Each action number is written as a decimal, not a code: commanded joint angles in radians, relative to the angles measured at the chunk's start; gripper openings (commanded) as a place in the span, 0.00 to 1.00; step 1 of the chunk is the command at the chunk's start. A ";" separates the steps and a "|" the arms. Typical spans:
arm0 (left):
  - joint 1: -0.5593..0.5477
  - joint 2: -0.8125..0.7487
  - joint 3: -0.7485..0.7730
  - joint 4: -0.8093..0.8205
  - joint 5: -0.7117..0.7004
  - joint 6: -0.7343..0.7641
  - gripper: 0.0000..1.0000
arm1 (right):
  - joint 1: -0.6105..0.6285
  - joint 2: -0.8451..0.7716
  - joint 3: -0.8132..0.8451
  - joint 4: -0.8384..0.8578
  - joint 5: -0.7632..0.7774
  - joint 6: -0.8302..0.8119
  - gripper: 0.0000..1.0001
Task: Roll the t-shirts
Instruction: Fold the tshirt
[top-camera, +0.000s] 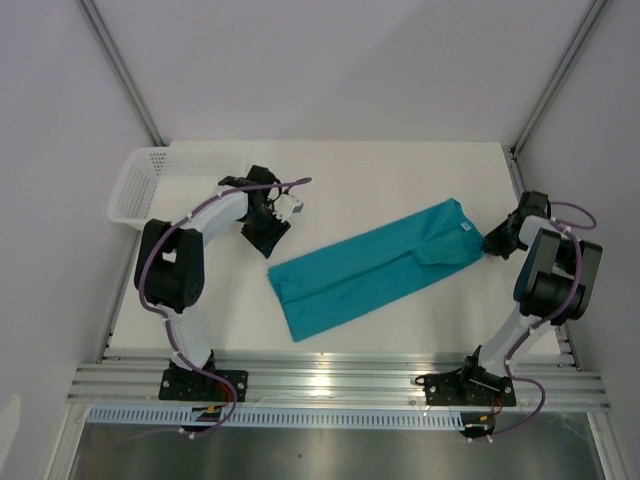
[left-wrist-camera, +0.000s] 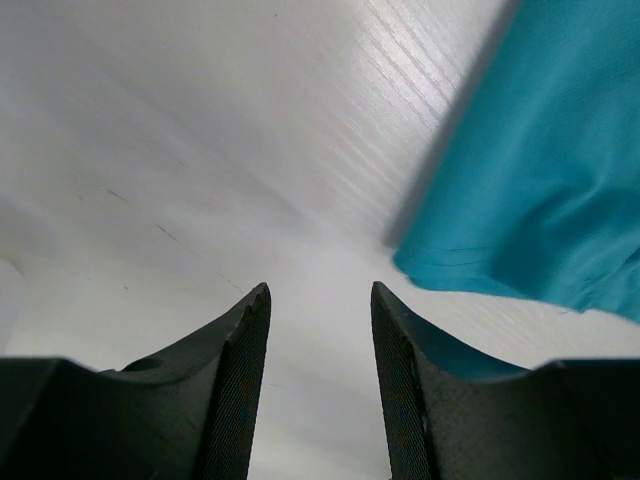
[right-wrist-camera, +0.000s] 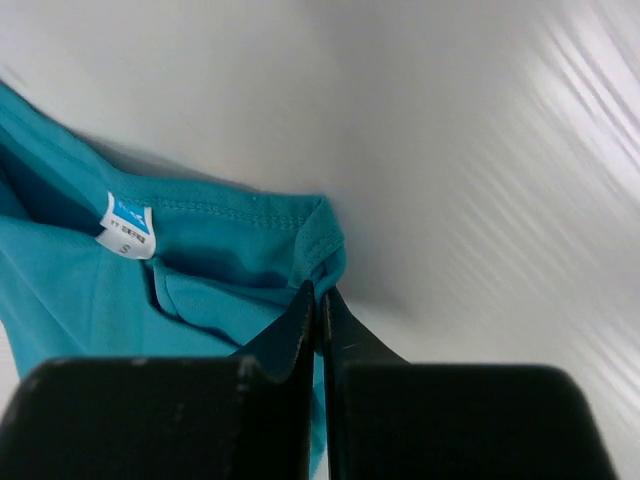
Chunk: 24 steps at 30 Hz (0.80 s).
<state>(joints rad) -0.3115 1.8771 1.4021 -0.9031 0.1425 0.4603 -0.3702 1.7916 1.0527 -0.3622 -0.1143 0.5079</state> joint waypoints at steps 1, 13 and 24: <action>0.008 -0.084 -0.005 -0.016 0.009 -0.014 0.48 | 0.059 0.172 0.183 0.010 0.076 -0.014 0.00; 0.023 -0.165 -0.110 0.012 -0.012 -0.028 0.48 | 0.301 0.773 1.118 -0.265 0.111 0.133 0.06; 0.026 -0.158 -0.091 0.009 0.003 -0.026 0.48 | 0.297 0.692 1.127 -0.187 0.156 0.069 0.33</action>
<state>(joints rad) -0.2935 1.7523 1.2854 -0.8993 0.1341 0.4503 -0.0597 2.5385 2.1933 -0.5102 -0.0181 0.6468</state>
